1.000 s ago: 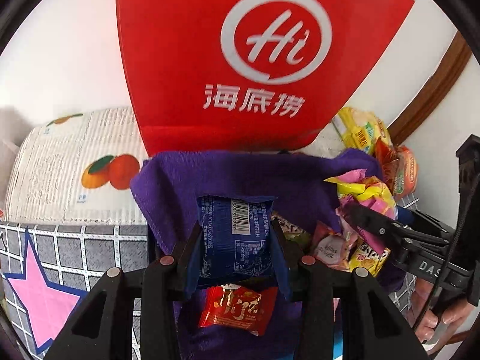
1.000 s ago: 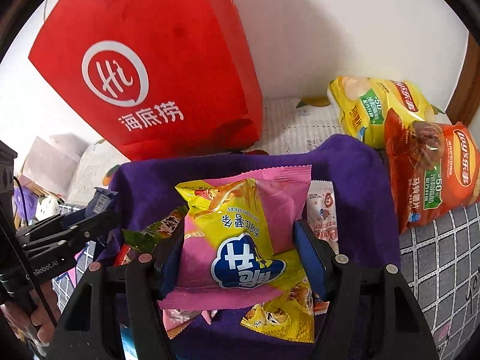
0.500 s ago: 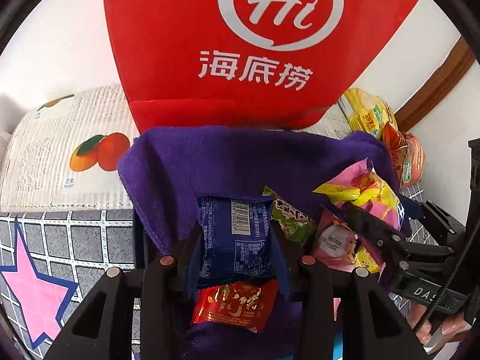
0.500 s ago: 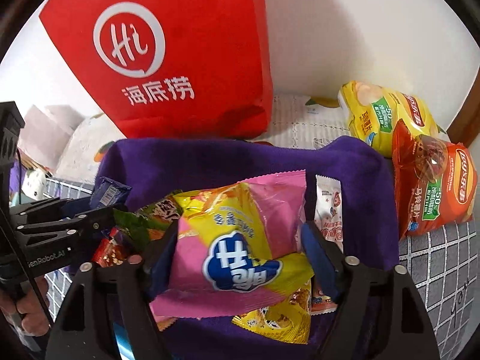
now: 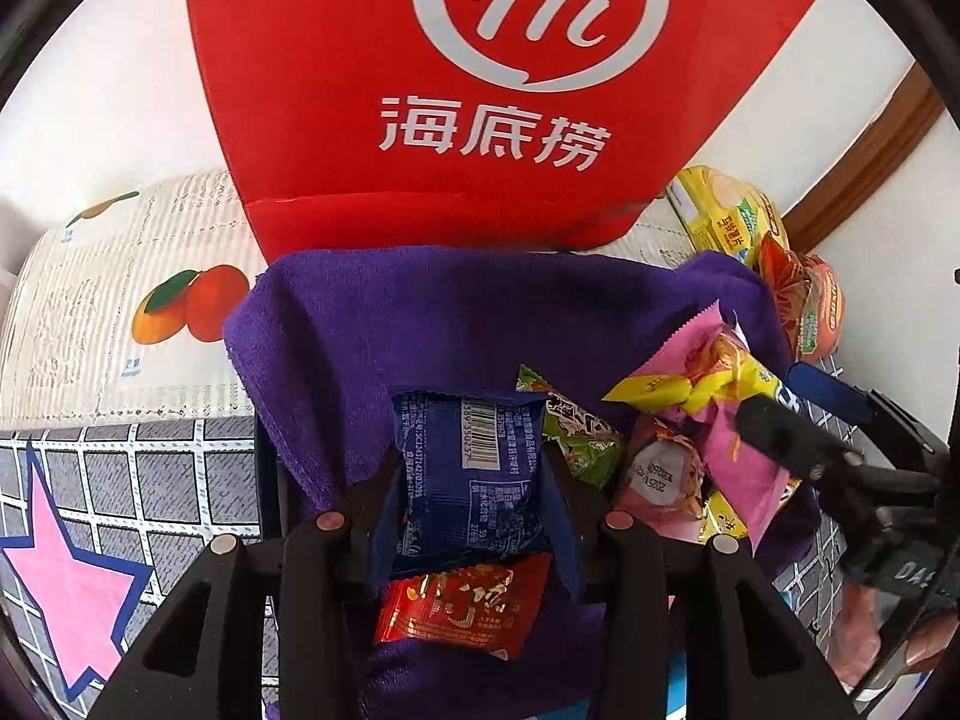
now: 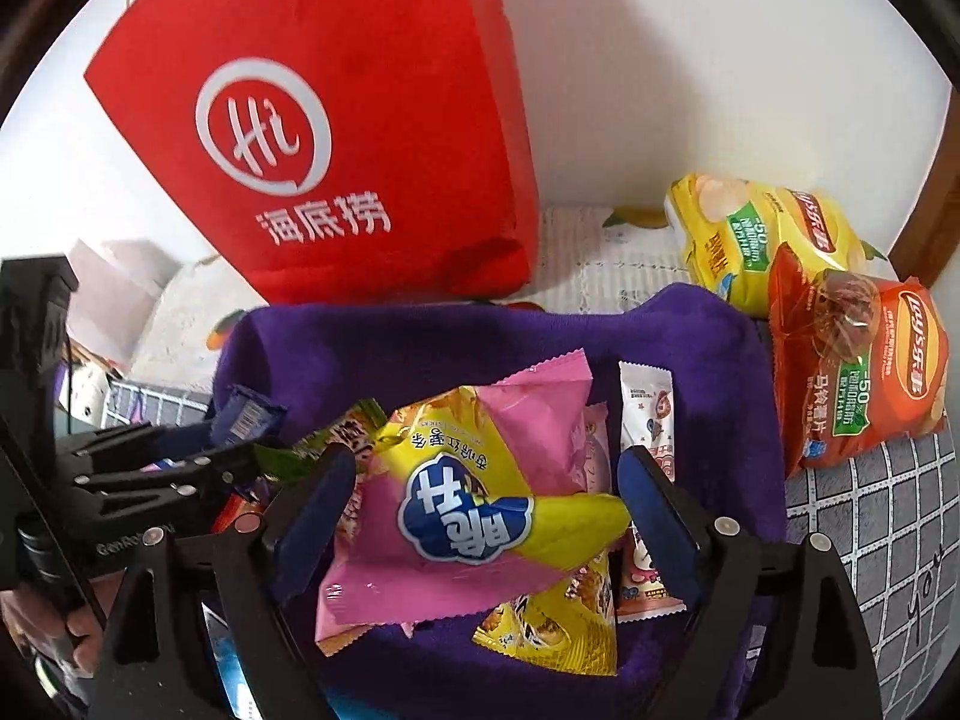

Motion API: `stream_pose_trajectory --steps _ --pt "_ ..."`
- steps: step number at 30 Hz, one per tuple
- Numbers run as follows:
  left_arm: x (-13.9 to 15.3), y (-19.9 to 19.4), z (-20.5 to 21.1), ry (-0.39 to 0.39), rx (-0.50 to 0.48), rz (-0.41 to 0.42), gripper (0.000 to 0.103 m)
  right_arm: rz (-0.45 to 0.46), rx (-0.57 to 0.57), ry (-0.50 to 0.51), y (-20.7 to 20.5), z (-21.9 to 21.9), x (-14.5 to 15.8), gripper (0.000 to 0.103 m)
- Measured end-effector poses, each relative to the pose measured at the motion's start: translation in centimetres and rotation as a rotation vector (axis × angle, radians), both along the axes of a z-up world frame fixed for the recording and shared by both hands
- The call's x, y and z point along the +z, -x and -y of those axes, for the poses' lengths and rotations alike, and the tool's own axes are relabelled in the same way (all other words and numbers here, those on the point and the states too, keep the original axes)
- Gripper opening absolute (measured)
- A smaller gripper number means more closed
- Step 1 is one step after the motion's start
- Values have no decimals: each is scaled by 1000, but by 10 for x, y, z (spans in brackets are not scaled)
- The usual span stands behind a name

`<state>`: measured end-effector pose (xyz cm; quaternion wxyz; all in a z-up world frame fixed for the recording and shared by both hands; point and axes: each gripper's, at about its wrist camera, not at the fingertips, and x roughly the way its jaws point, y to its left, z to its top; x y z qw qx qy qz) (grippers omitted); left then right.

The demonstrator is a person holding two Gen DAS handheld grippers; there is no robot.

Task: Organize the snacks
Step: 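Carry the blue packet and chip bag onto the purple towel and open both tools, then grasp the white wrapped snack with left tool while right tool grasps pink wrapped pastry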

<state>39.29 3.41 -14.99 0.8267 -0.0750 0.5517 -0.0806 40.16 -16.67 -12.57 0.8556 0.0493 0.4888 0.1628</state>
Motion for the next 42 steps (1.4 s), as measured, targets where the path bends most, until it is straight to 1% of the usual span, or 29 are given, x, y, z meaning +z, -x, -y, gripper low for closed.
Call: stream_pose_trajectory --steps 2,3,4,10,14,16,19,20,21,22,23,25,30,34,37,40,42 --pt "1 0 1 -8 5 -4 47 12 0 -15 3 1 5 89" --pt "2 0 2 -16 6 -2 54 20 1 -16 4 1 8 89" --pt "4 1 3 -17 0 5 58 26 3 -13 5 1 10 89" --pt "24 12 8 -24 -8 50 60 91 -9 28 24 2 31 88" --pt "41 29 11 -30 -21 80 61 131 -39 25 48 7 43 87" --pt "51 43 13 -42 -33 102 61 142 -46 53 62 10 47 77" --pt "64 67 11 -53 -37 136 61 169 -91 66 84 15 52 73" --pt "68 75 8 -54 -38 145 61 162 -97 45 94 18 53 70" --pt "72 87 7 -56 -41 154 61 149 -96 24 101 19 53 63" --pt "74 96 6 -61 -45 160 61 126 -91 -3 108 21 52 58" --pt "75 103 5 -66 -48 164 61 103 -81 -29 118 22 51 57" --pt "78 122 1 -83 -51 176 61 93 -65 -42 137 19 48 57" --pt "79 164 -13 -86 -40 194 61 81 0 9 195 -4 35 57" --pt "75 191 -23 -71 -20 200 61 25 43 18 232 -23 14 57" --pt "70 208 -30 -64 -12 205 61 -24 41 -14 249 -30 -5 59" --pt "61 224 -38 -59 0 206 61 -74 19 -88 264 -35 -26 61" --pt "56 229 -42 -48 4 196 61 -109 17 -113 269 -39 -36 63"
